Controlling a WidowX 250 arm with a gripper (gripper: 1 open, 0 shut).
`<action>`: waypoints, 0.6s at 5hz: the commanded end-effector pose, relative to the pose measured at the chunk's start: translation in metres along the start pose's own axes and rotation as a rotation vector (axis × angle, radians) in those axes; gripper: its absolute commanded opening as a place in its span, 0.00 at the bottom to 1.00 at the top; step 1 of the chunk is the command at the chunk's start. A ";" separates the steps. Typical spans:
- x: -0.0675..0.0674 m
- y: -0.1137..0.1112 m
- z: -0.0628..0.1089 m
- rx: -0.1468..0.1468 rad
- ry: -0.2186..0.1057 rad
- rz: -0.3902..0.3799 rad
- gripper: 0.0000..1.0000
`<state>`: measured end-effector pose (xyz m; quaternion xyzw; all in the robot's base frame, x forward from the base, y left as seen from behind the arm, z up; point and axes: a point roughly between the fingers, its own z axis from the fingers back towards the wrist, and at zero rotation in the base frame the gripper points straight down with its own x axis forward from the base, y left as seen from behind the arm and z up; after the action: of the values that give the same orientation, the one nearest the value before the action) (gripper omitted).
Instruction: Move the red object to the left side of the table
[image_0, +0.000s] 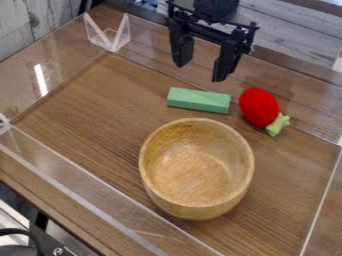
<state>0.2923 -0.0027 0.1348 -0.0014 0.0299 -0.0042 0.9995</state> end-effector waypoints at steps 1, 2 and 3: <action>-0.008 -0.007 -0.009 -0.007 0.031 0.010 1.00; -0.002 -0.037 -0.023 -0.035 0.007 0.147 1.00; 0.010 -0.071 -0.035 -0.075 -0.016 0.283 1.00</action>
<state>0.2911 -0.0718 0.0847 -0.0256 0.0480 0.1369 0.9891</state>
